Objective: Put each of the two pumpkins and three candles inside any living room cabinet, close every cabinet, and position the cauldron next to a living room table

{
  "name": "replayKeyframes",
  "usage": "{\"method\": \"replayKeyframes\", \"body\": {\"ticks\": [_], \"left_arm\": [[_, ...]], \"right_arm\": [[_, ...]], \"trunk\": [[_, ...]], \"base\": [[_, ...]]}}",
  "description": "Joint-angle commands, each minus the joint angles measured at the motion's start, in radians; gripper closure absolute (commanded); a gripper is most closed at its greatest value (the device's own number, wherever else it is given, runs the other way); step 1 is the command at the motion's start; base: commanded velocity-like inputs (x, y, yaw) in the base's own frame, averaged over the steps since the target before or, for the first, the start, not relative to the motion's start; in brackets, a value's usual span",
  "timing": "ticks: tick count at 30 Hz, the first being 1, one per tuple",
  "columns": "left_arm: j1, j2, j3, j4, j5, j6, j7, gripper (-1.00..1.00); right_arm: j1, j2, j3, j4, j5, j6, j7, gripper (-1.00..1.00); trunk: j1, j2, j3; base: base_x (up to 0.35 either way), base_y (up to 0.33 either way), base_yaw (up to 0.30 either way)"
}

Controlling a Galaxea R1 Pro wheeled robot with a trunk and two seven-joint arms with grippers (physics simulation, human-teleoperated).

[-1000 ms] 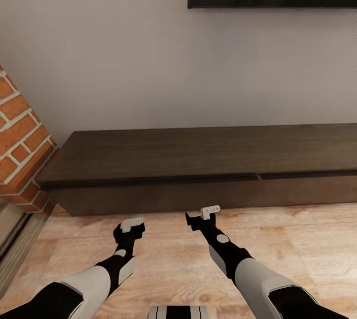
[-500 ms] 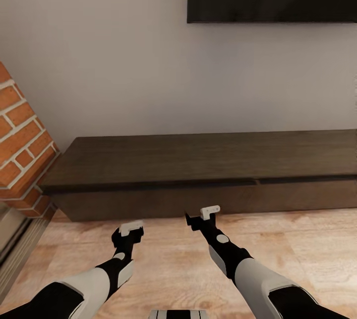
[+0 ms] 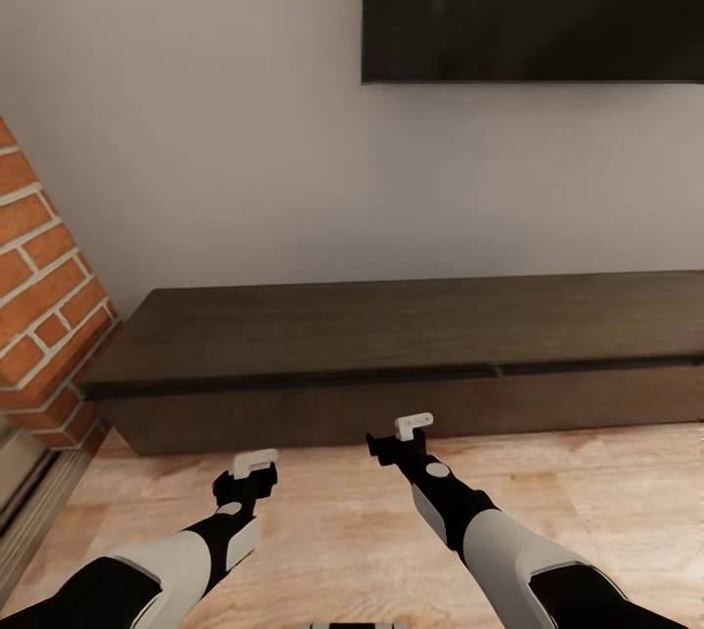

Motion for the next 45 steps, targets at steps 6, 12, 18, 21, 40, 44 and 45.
{"method": "replayKeyframes", "body": {"ticks": [6,12,18,21,40,44,45], "left_arm": [[-0.001,0.003,-0.006,0.004,0.011,0.040,0.003,-1.00],[0.005,0.020,-0.005,0.004,0.037,0.069,0.004,-1.00],[0.017,0.029,-0.005,0.004,0.088,0.079,0.003,-1.00],[0.030,0.031,-0.005,0.004,0.096,0.085,0.002,-1.00],[0.056,0.028,-0.005,0.001,0.098,0.303,-0.061,-1.00],[0.056,0.028,-0.005,0.001,0.098,0.305,-0.062,-1.00],[0.056,0.028,-0.005,0.000,0.098,0.305,-0.062,-1.00]], "right_arm": [[-0.001,0.000,0.001,0.040,0.003,0.005,-0.001,-1.00],[-0.001,0.000,0.001,0.092,0.003,0.007,0.000,-1.00],[-0.001,-0.005,0.000,0.113,0.003,0.008,0.000,-1.00],[-0.001,-0.036,0.000,0.123,0.003,0.009,0.000,-1.00],[-0.001,-0.070,-0.003,0.128,0.000,0.087,0.003,-1.00],[-0.001,-0.074,-0.003,0.128,-0.001,0.087,0.003,-1.00],[-0.001,-0.074,-0.003,0.129,-0.001,0.088,0.003,-1.00]], "trunk": [[-0.003,0.001,0.023],[-0.006,0.003,0.046],[-0.008,0.004,0.069],[-0.010,0.005,0.080],[-0.018,0.009,0.140],[-0.020,0.010,0.152],[-0.020,0.010,0.155]], "base": [[0.000,0.000,-0.242],[0.000,0.000,-0.284],[0.000,0.000,-0.294],[0.000,0.000,-0.295],[-0.118,-0.018,-0.283],[-0.219,-0.112,-0.274],[-0.102,-0.074,-0.274]]}}
